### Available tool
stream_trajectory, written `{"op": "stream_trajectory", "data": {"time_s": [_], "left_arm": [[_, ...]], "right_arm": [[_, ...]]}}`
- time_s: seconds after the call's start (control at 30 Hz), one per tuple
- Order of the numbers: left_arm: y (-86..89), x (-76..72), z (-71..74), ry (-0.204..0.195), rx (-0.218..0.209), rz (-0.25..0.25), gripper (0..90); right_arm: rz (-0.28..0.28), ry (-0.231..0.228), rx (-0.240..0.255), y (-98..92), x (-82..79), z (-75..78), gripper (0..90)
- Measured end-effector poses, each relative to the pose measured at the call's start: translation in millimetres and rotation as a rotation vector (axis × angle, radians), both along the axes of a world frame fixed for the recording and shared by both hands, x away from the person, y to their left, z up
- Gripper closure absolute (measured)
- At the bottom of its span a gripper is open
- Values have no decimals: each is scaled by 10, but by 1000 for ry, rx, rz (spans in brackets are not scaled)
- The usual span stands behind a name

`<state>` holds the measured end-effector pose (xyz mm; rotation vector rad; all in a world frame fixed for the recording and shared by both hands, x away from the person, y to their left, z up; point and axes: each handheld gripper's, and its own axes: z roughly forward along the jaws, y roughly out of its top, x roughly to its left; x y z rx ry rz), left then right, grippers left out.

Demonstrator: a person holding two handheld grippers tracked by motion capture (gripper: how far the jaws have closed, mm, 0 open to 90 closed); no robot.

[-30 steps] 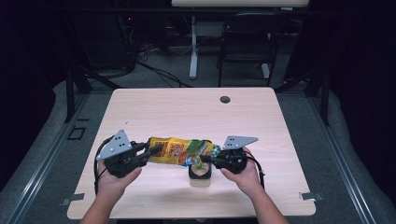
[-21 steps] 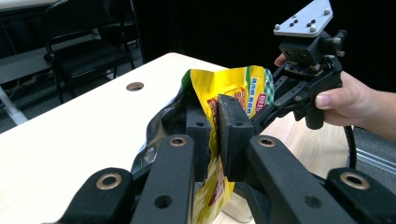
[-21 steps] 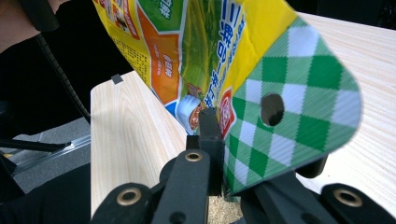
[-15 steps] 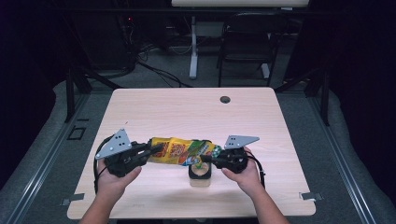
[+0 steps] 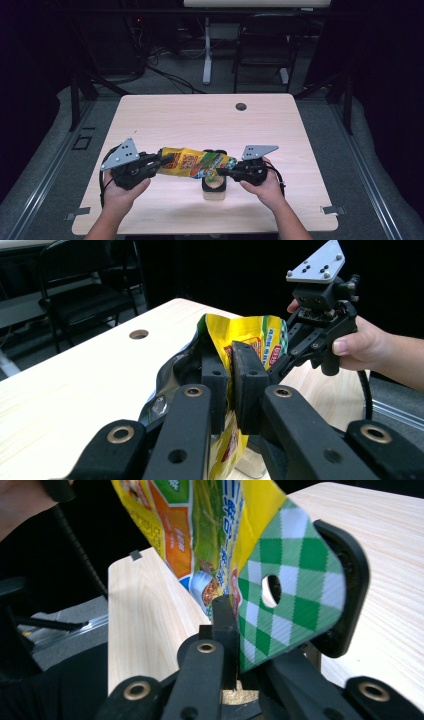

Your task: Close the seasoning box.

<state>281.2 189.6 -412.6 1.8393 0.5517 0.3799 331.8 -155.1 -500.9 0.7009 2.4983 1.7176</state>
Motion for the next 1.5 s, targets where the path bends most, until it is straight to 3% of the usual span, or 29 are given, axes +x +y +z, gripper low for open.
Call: {"op": "stream_trajectory", "data": {"time_s": [0.13, 0.43, 0.83, 1.07, 1.1, 1.5], "left_arm": [[3, -3, 12, -4, 1, -1, 858], [-1, 15, 69, -17, 18, -6, 859], [-25, 19, 80, -23, 18, -8, 858], [-54, 15, 71, -33, 21, 17, 859], [-54, 23, 70, -30, 17, -1, 858], [-70, 17, 51, -31, 27, 4, 858]], "right_arm": [[23, -20, -15, -15, -7, 16, 900], [72, -27, 3, -49, -8, 41, 900], [33, -46, -5, -69, -12, 73, 900], [20, -46, -12, -84, -2, 73, 900], [20, -46, -12, -87, 1, 72, 900], [-7, -54, -18, -86, -3, 67, 900]]}}
